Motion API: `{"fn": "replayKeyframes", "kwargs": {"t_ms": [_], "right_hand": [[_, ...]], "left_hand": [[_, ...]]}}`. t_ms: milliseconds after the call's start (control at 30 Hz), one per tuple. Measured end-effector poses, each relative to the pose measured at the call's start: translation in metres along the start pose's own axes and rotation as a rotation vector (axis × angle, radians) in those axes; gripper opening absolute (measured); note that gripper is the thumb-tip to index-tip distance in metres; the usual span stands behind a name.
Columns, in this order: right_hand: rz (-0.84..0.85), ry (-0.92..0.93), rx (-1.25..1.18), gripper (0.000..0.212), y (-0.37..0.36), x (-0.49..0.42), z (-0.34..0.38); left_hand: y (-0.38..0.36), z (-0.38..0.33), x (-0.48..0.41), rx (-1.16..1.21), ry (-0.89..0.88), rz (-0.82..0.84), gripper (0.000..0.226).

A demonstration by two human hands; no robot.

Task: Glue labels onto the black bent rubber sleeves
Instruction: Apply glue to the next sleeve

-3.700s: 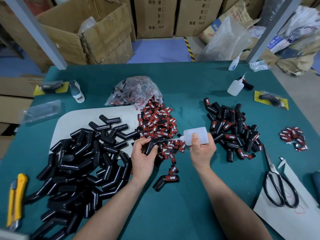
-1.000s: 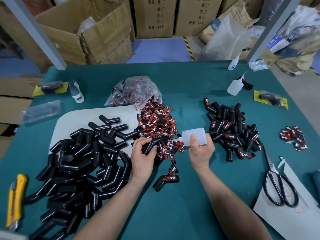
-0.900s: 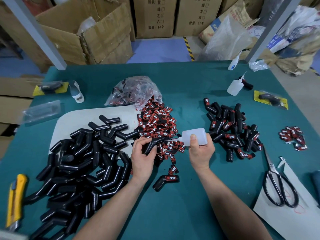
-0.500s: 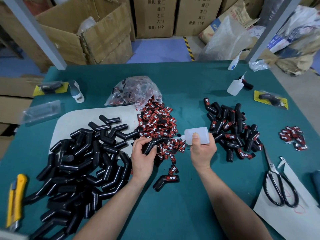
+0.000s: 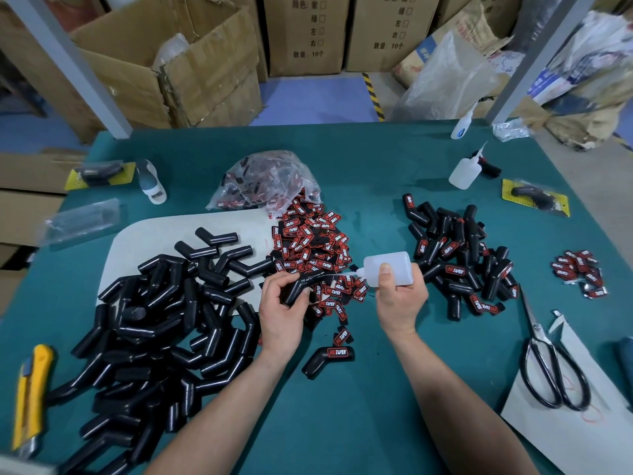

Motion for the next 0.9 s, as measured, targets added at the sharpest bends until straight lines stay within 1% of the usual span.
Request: {"fn": "replayKeyframes", "kwargs": {"t_ms": [300,500,667,900], "right_hand": [[-0.009,0.032,0.011,0.021,0.0004,-0.0008,0.0047],[-0.025,0.051,0.012,0.031,0.0004,-0.0007,0.0061],[-0.026,0.052,0.015,0.033,0.0012,-0.0007,0.0057],[-0.028,0.049,0.018,0.027,0.0005,-0.0003,0.0059]], "left_hand": [[0.0009,0.0027,-0.0014,-0.007,-0.016,0.006,0.055],[-0.0006,0.0011,-0.0007,-0.008,-0.032,-0.014,0.059],[-0.0004,-0.0003,-0.0006,0.003,-0.020,-0.010,0.060],[-0.0008,-0.0026,0.0003,0.014,-0.007,0.001,0.061]]}}
Point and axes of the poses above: each hand's wrist, its own x-axis away from the middle knuckle, its own y-axis out of the back of the hand, z = x × y, the point moved 3 cm from there along -x, towards the middle knuckle, and after that the axes turned 7 degrees about -z, right-handed, at the moved point
